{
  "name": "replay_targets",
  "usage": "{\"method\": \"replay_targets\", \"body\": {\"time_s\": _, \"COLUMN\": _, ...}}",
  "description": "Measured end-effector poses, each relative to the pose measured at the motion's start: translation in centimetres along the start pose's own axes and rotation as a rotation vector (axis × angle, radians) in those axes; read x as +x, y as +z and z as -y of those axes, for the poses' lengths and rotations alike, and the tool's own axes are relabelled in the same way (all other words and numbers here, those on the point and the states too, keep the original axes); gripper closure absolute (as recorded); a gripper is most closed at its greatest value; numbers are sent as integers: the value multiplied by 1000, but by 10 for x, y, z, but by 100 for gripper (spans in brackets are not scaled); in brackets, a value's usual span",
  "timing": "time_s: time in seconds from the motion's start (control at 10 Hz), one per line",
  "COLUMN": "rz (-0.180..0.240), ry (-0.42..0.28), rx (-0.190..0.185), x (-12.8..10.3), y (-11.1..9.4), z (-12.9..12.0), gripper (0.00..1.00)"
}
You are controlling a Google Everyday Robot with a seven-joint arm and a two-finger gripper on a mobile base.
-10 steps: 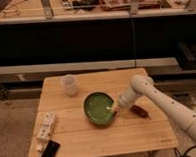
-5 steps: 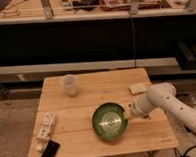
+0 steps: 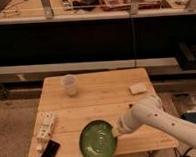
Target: Drag the ceramic bowl in a circle
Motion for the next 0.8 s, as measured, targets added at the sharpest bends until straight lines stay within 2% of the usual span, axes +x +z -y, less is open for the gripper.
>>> {"method": "replay_targets", "body": {"time_s": 0.2, "rz": 38, "ry": -9, "rx": 34, "x": 15, "y": 10, "z": 32, "gripper": 100}}
{"method": "replay_targets", "body": {"time_s": 0.4, "rz": 93, "ry": -8, "rx": 72, "x": 50, "y": 29, "z": 58, "gripper": 100}}
{"method": "replay_targets", "body": {"time_s": 0.6, "rz": 136, "ry": 24, "rx": 86, "x": 93, "y": 55, "z": 57, "gripper": 100}}
{"method": "replay_targets", "body": {"time_s": 0.8, "rz": 151, "ry": 60, "rx": 101, "x": 132, "y": 80, "z": 40, "gripper": 100}}
